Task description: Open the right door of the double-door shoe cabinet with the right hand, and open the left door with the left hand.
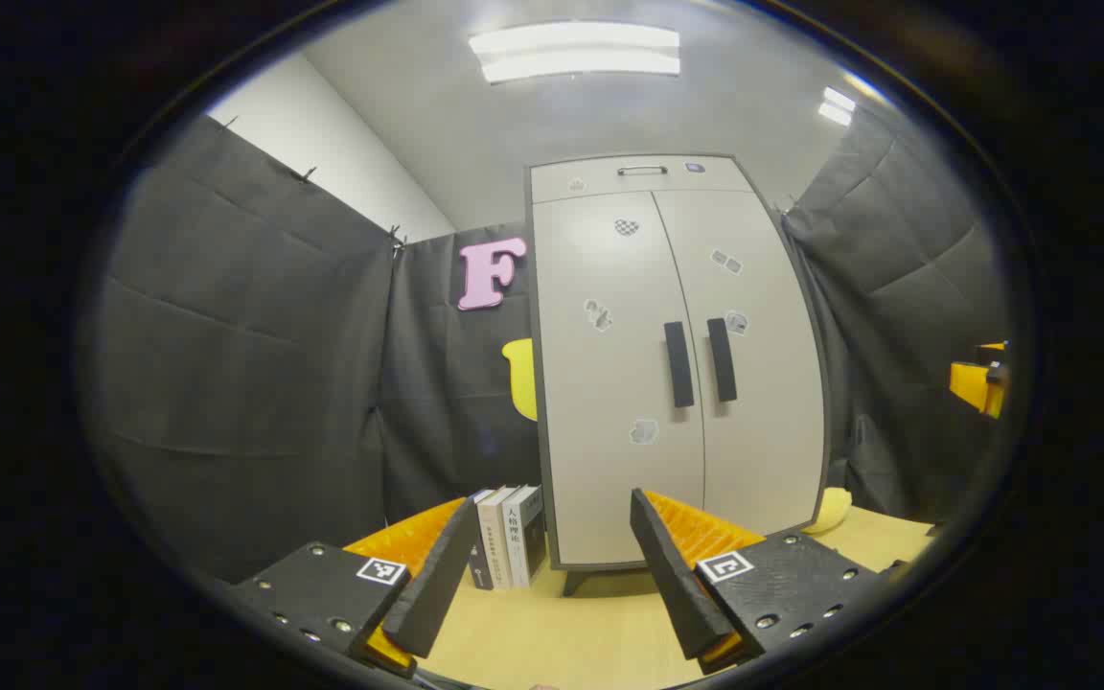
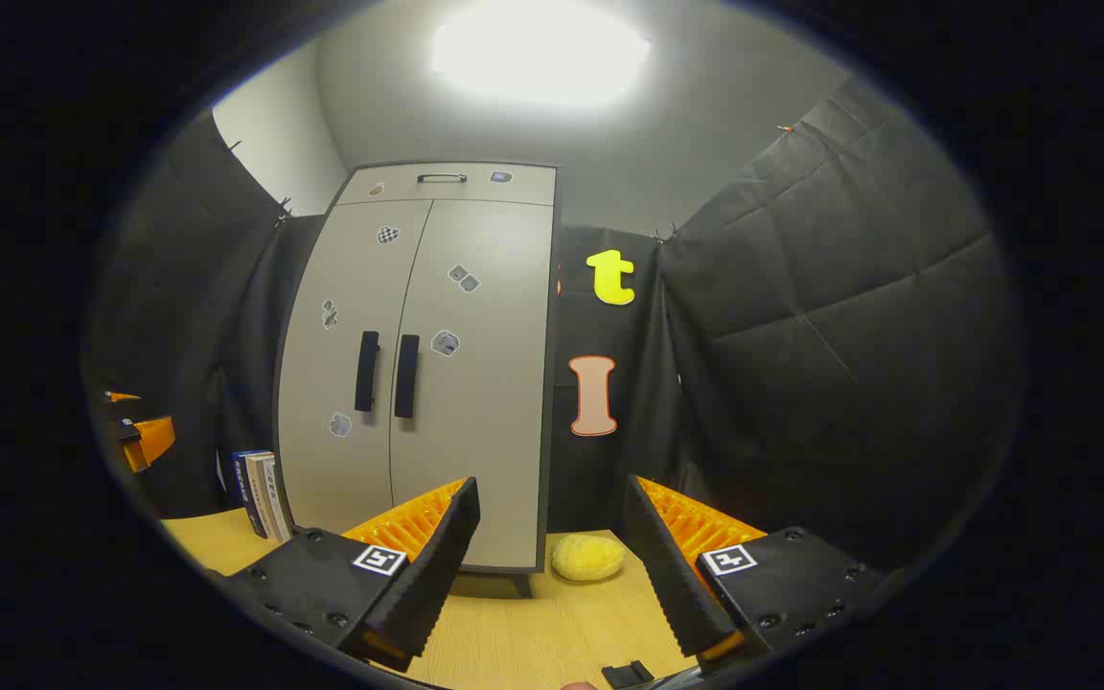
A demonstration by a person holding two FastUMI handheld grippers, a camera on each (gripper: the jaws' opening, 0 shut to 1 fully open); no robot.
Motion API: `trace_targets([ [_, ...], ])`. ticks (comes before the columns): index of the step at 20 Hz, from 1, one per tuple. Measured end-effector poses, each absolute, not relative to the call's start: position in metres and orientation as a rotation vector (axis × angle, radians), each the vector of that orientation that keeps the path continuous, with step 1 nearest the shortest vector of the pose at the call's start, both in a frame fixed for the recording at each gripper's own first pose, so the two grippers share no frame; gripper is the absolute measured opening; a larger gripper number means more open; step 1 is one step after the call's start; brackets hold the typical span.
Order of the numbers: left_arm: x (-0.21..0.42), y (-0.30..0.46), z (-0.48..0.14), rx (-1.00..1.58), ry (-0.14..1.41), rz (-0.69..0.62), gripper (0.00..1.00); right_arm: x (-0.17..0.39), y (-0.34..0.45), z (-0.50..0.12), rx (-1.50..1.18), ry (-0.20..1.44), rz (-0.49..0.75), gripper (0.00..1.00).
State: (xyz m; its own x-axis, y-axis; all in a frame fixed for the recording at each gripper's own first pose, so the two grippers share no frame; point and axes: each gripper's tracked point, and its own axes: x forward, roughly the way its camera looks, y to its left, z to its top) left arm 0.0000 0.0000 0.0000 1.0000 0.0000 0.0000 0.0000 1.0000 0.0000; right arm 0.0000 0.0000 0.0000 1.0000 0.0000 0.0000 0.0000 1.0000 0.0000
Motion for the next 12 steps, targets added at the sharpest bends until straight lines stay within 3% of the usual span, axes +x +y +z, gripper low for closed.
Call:
trace_targets([
  [12, -0.0033, -0.0019, 0.0037, 0.008, -0.010, -0.002, 0.94, -0.0019, -0.0019, -0.0015, 0.011, 0.002, -0.003, 0.96],
])
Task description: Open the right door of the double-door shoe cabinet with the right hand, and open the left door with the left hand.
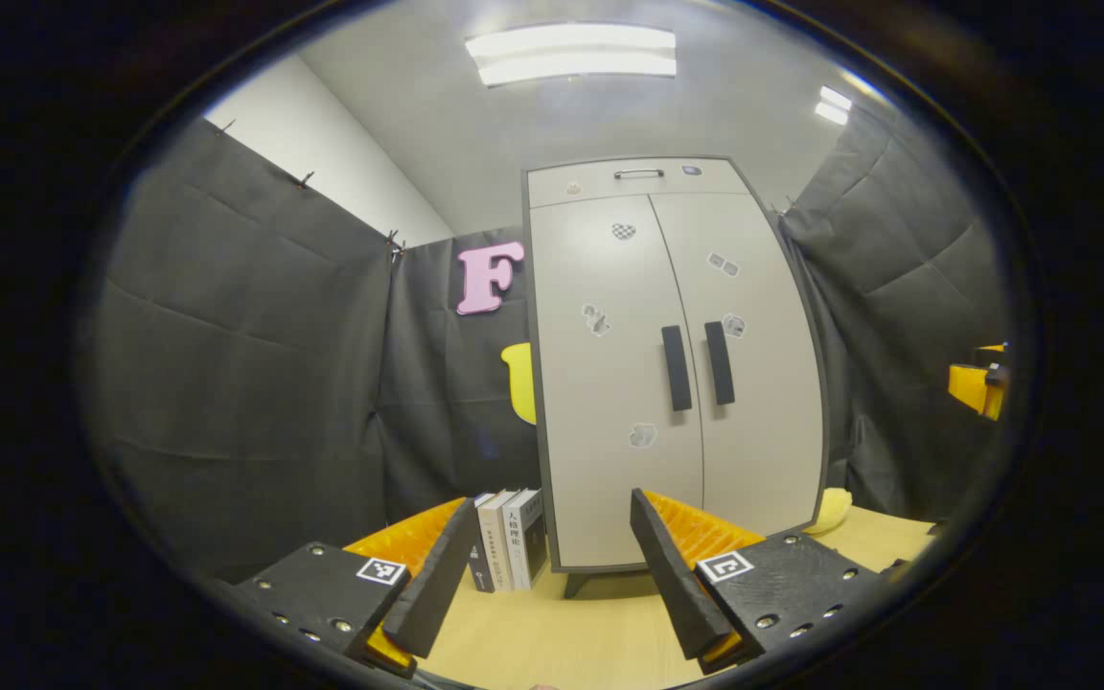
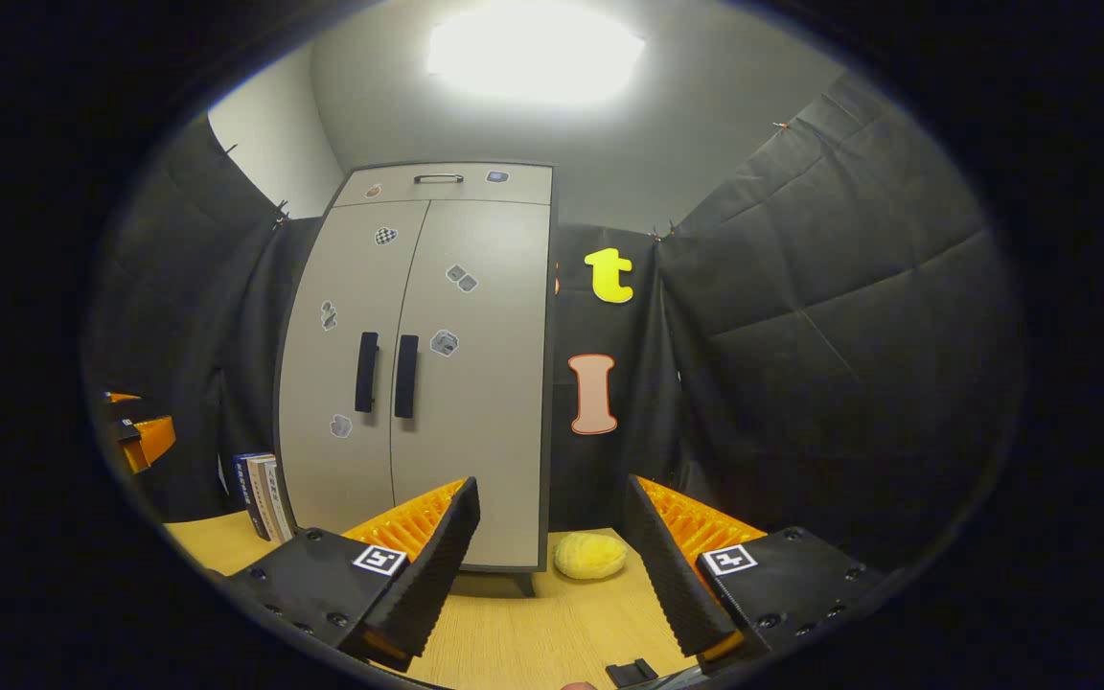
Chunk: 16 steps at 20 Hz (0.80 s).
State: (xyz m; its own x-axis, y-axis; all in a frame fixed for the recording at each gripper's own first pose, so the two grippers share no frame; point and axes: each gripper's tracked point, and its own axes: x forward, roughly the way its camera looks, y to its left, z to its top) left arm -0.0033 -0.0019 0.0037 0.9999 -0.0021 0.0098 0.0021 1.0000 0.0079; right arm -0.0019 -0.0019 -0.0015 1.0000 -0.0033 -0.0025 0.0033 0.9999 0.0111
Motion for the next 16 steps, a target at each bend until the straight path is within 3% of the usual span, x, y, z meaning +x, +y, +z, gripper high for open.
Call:
trace_targets([
  [10, -0.005, -0.007, 0.005, 0.008, -0.007, 0.003, 0.94, 0.002, -0.010, 0.000, 0.039, 0.019, 0.001, 0.96],
  [16, -0.014, -0.030, 0.004, 0.015, 0.005, 0.042, 0.94, 0.024, -0.014, 0.015, 0.061, 0.014, 0.066, 0.96],
])
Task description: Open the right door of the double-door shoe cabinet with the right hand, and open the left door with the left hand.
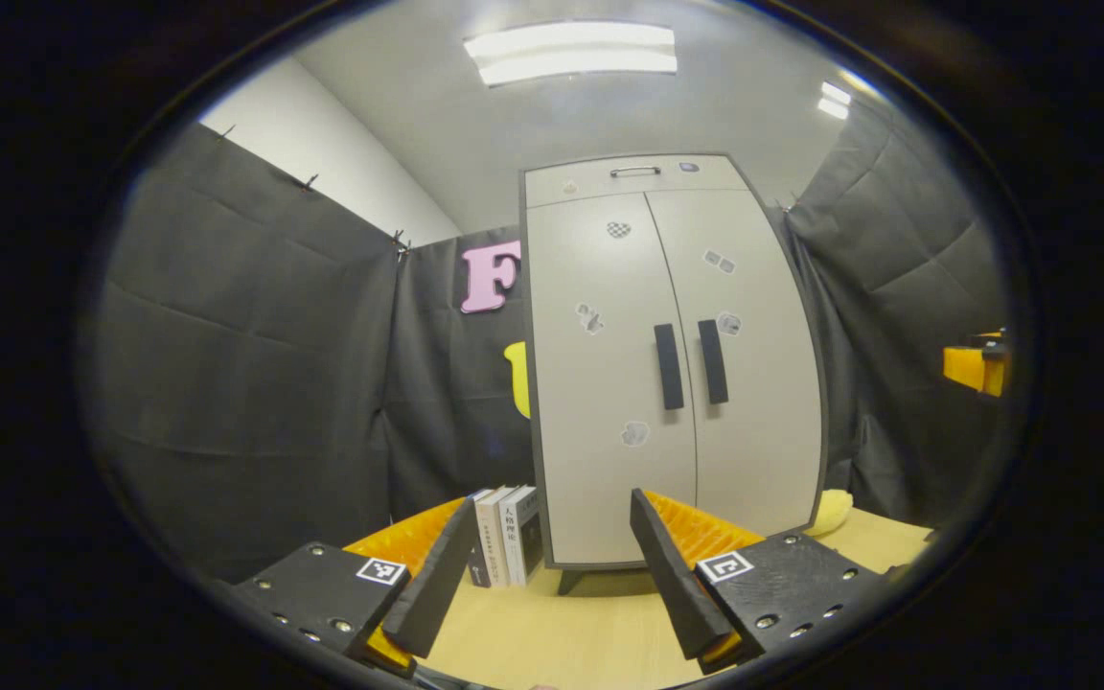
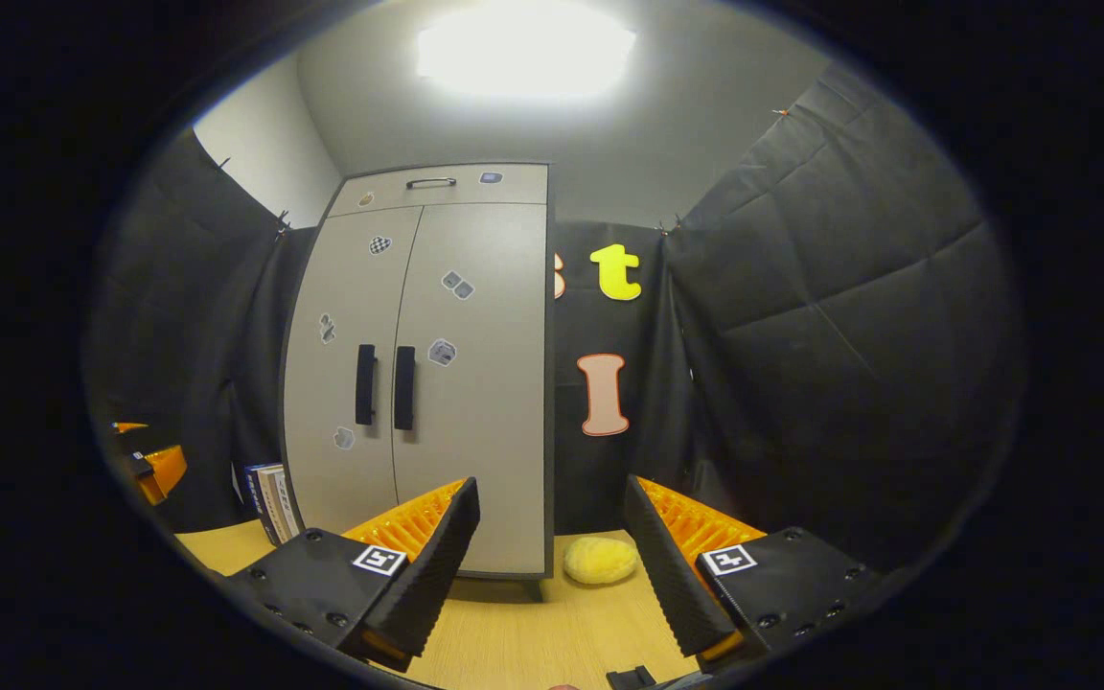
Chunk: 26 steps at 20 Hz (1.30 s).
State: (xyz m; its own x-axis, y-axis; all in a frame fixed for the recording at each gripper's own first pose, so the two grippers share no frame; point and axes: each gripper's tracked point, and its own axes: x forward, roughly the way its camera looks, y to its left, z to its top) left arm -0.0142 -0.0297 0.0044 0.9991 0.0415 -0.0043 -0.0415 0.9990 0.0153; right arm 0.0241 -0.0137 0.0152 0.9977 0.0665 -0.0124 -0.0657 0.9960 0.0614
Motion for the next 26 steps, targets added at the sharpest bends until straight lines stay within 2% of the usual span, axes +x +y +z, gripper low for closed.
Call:
trace_targets([
  [10, -0.024, -0.035, 0.007, 0.058, 0.016, 0.131, 0.94, 0.094, 0.011, 0.058, 0.138, -0.031, 0.189, 0.95],
  [16, -0.003, -0.008, -0.001, 0.043, 0.020, 0.150, 0.94, 0.136, 0.047, 0.070, 0.132, -0.016, 0.189, 0.95],
  [17, 0.002, -0.003, 0.000, 0.035, 0.016, 0.155, 0.94, 0.143, 0.054, 0.071, 0.135, -0.013, 0.193, 0.92],
  [21, 0.020, 0.018, -0.009, 0.022, 0.024, 0.173, 0.94, 0.172, 0.081, 0.069, 0.140, 0.027, 0.199, 0.95],
  [22, 0.023, 0.024, -0.011, 0.026, 0.024, 0.179, 0.94, 0.178, 0.088, 0.067, 0.144, 0.036, 0.205, 0.92],
  [23, 0.026, 0.030, -0.012, 0.029, 0.024, 0.184, 0.94, 0.184, 0.096, 0.065, 0.148, 0.045, 0.213, 0.95],
  [26, 0.034, 0.050, -0.021, 0.030, 0.035, 0.207, 0.94, 0.201, 0.115, 0.063, 0.150, 0.050, 0.220, 0.95],
])
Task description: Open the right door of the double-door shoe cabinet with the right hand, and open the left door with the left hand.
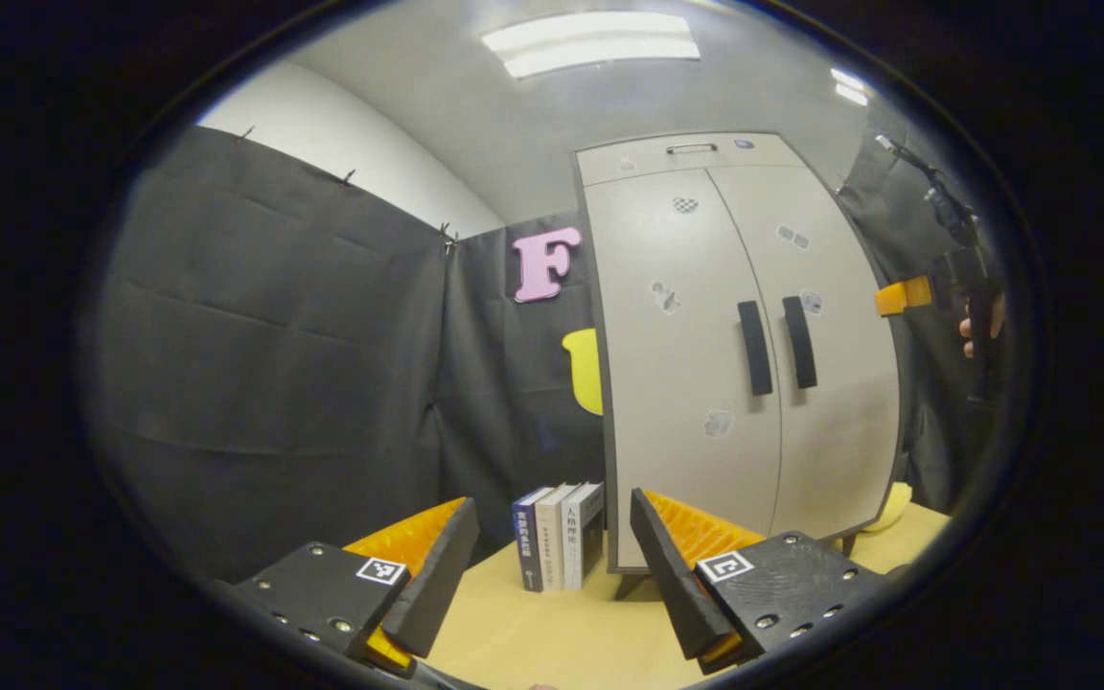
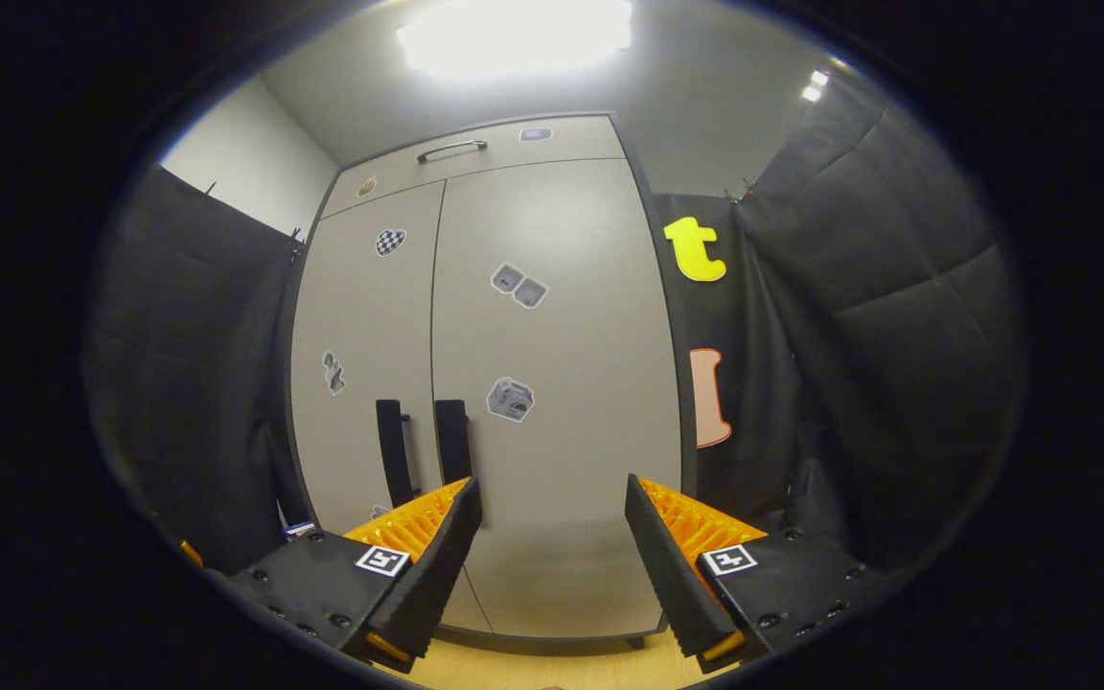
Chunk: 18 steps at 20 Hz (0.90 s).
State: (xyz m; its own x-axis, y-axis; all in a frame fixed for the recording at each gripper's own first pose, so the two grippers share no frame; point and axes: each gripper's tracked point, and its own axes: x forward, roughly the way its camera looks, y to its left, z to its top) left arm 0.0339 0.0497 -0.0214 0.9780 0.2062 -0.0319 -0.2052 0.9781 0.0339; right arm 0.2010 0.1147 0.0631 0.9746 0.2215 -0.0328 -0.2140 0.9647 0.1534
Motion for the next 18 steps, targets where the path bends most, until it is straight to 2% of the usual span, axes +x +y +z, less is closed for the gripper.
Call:
trace_targets([
  [15, 0.061, 0.101, -0.064, 0.014, 0.103, 0.275, 0.94, 0.270, 0.193, 0.060, 0.120, 0.041, 0.234, 0.95],
  [16, 0.063, 0.103, -0.067, 0.011, 0.106, 0.276, 0.94, 0.274, 0.198, 0.057, 0.116, 0.048, 0.236, 0.92],
  [18, 0.069, 0.107, -0.070, 0.007, 0.110, 0.278, 0.94, 0.281, 0.207, 0.051, 0.110, 0.063, 0.239, 0.95],
])
